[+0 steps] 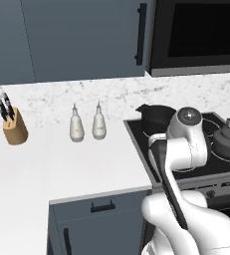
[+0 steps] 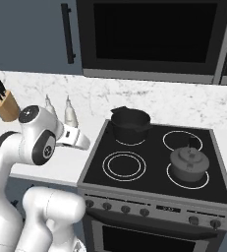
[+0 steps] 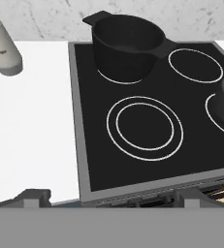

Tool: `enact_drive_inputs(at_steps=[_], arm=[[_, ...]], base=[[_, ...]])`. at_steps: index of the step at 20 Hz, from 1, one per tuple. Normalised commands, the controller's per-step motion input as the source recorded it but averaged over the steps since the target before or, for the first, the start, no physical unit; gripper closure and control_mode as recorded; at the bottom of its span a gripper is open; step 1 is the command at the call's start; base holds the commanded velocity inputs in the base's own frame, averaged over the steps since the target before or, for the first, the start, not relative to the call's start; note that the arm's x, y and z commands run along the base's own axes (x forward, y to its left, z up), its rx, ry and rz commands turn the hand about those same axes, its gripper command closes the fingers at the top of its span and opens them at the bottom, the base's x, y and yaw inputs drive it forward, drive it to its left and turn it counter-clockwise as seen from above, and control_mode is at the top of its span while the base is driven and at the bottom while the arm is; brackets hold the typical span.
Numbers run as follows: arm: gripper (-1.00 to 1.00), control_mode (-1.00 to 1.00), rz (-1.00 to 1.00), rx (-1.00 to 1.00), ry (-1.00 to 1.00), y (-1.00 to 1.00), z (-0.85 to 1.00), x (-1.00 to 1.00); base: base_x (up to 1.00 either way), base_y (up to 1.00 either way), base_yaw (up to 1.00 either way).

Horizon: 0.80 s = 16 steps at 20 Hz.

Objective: Pick the kettle from the counter and place it on a stove burner. Then turn the burner on.

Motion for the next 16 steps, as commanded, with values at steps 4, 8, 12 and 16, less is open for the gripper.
enact_drive_inputs(at_steps=[4,8,12,16], arm=[[-1.0,-1.0,0.0,0.0,0.0,-0.48,-0.01,-0.08],[-1.0,-1.0,0.0,0.01,0.0,-0.95,-0.03,-0.16],[-1.0,-1.0,0.0,0.06,-0.01,-1.0,-0.17,-0.26],[-1.0,-1.0,0.0,0.03,-0.03,-1.0,-0.46,-0.54]], base=[[0.0,0.0,0.0],[0.0,0.0,0.0],[0.0,0.0,0.0],[0.0,0.0,0.0]])
